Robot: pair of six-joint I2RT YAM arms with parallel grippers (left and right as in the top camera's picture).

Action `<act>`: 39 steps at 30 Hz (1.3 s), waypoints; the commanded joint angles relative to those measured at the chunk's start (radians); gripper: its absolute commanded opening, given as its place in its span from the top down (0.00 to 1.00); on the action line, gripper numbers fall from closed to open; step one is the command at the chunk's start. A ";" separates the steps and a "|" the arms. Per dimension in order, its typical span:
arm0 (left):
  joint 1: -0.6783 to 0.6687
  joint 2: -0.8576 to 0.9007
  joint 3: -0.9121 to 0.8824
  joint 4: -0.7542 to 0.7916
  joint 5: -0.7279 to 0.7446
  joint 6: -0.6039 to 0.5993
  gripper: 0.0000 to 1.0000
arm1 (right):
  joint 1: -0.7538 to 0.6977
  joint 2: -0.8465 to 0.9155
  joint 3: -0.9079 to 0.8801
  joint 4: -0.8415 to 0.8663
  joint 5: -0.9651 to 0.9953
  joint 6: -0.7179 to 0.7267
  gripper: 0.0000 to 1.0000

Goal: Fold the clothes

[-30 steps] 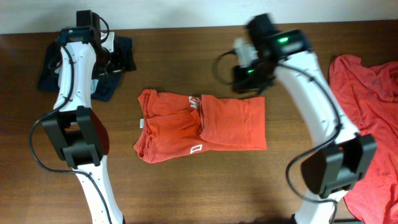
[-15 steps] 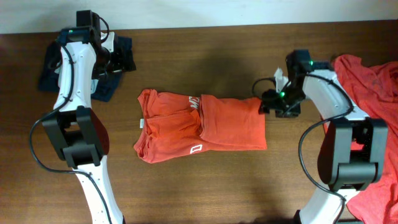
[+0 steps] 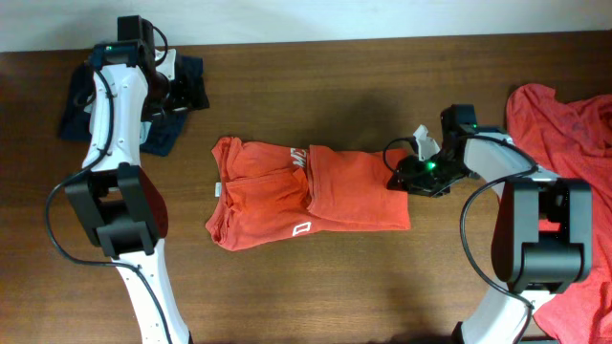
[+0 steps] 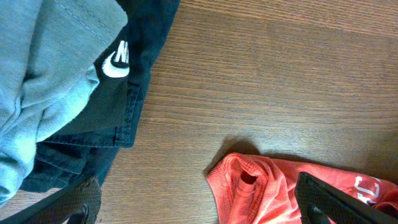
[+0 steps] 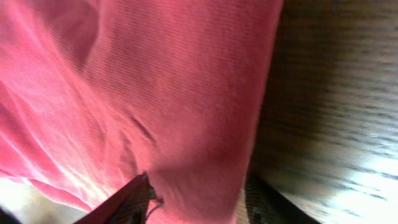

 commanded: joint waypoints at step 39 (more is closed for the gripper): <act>0.002 -0.011 0.014 0.002 -0.004 0.016 0.01 | -0.181 0.003 0.724 -0.639 0.270 -0.114 0.96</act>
